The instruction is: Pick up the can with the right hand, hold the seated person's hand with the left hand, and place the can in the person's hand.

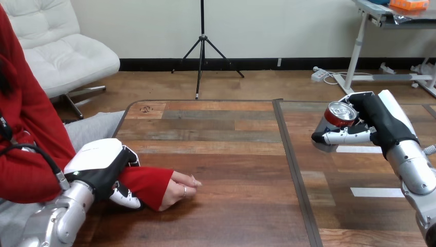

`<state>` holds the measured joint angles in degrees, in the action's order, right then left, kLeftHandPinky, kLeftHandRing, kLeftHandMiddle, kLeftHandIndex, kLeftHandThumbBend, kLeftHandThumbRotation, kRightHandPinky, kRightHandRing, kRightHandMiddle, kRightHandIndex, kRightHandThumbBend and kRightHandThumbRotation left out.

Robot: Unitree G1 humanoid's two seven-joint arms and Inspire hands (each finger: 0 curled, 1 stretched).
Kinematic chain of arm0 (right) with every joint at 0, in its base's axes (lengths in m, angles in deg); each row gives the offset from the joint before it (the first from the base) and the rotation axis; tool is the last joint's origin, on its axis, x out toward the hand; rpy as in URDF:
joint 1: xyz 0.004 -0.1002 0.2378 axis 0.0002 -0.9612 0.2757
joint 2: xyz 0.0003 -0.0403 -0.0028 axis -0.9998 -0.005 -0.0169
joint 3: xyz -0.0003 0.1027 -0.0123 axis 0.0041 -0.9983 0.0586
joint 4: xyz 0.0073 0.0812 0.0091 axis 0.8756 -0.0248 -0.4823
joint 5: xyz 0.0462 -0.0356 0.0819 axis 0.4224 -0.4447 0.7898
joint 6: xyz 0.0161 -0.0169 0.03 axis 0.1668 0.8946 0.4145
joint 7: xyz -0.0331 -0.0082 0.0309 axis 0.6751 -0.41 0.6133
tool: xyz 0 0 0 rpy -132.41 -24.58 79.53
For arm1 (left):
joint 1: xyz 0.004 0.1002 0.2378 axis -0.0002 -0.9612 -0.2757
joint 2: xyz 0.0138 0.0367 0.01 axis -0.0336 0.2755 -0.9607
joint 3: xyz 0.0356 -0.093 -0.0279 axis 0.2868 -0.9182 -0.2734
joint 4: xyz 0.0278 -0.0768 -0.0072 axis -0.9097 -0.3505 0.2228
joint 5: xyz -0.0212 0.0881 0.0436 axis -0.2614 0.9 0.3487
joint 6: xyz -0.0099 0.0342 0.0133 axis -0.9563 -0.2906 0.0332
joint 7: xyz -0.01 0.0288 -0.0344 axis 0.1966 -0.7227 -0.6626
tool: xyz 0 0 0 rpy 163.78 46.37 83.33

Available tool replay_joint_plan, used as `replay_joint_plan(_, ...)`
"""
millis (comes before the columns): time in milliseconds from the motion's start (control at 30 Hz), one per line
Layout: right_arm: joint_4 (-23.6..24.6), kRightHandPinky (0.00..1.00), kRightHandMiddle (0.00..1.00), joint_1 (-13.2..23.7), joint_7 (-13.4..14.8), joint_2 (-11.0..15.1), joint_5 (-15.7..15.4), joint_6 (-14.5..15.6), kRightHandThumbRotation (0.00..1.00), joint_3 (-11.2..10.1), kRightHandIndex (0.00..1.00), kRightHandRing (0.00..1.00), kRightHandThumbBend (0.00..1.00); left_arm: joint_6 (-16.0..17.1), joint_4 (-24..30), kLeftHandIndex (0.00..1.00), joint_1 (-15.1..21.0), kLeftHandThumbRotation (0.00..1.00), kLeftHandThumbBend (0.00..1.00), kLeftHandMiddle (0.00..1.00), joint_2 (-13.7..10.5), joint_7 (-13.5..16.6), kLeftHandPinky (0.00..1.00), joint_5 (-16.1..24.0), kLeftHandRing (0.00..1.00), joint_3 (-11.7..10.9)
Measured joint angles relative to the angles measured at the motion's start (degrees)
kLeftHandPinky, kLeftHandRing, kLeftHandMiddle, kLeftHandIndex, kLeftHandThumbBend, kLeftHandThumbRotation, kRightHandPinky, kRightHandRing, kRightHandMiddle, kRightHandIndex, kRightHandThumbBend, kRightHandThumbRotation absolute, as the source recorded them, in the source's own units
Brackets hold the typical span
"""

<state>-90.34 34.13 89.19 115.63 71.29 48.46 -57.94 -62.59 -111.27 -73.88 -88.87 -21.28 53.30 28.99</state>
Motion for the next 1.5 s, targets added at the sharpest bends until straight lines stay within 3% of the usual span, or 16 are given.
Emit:
replay_joint_plan(900,0.0,0.32,0.43,0.0,0.0,0.0,0.2,0.0,0.0,0.0,0.45,0.37,0.84,2.1,-1.8,0.35,0.1,0.0,0.66,0.34,0.1,2.5,0.21,-2.8,0.26,0.0)
replay_joint_plan(1500,0.0,0.34,0.44,0.0,0.0,-0.2,0.2,0.0,0.0,0.0,0.45,0.38,0.83,2.6,-1.7,0.36,-0.6,0.0,0.64,0.35,0.1,3.9,0.23,-4.0,0.28,-0.3)
